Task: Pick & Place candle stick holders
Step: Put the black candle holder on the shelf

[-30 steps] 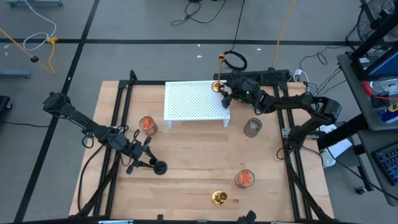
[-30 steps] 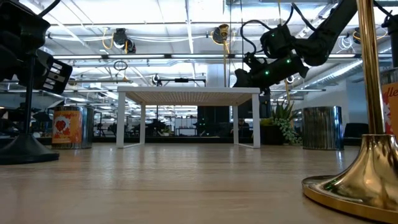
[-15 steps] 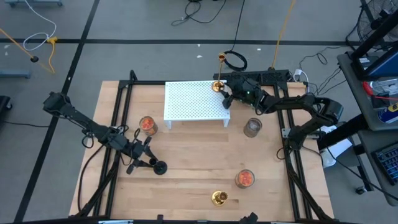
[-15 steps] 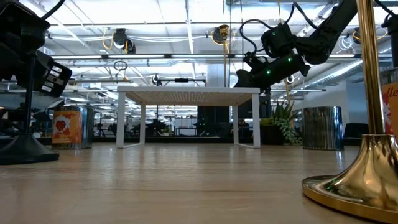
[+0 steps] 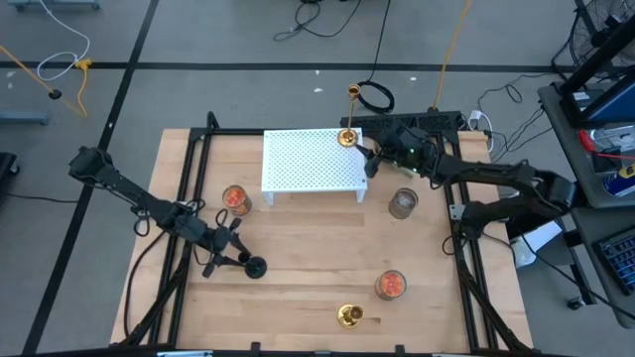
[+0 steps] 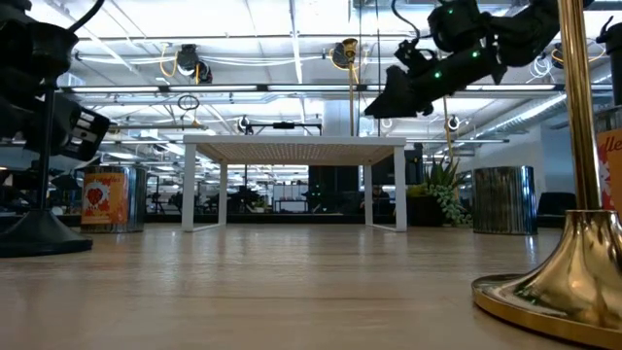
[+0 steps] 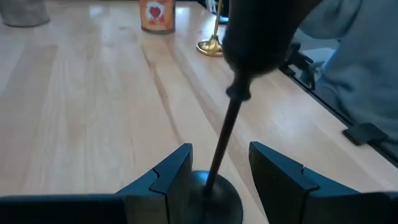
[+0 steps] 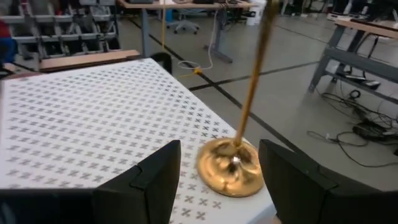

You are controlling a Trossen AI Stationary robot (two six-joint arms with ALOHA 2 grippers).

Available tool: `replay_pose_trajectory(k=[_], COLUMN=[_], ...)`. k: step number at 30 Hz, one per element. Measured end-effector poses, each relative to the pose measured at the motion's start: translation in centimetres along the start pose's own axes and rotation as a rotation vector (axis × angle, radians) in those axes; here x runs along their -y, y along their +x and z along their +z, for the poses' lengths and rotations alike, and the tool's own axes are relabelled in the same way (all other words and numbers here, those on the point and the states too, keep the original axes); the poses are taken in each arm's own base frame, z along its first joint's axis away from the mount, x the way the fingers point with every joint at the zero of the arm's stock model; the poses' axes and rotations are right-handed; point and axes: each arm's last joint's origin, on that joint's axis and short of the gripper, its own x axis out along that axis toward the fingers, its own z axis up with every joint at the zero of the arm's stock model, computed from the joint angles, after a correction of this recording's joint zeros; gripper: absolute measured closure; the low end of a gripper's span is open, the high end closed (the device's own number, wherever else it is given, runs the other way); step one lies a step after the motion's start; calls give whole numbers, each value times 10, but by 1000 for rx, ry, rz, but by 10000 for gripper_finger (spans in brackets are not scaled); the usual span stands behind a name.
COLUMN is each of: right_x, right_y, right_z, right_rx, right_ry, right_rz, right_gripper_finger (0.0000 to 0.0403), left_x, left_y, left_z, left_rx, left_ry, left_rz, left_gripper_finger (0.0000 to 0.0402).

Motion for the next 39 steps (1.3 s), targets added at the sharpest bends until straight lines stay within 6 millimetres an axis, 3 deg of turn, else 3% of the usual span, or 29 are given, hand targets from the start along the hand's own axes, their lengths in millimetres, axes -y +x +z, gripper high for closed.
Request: replay_pose_trajectory(k=[14,28,39], right_x=[-33,-35,-35], right_y=[-16,-16,-16], right_z=[11,11,11], right_rx=[42,41,41], right_ry=[-28,-27,-22], right_rz=[129,137,137], right_gripper_finger=[190,190,190], left_x=[0,7,7], left_y=[0,-1,12], left_z=[2,6,1], left_rx=[31,83,47], left_ry=[-86,-25,45], left_rz=[32,50,68], left_gripper_finger=[236,236,236])
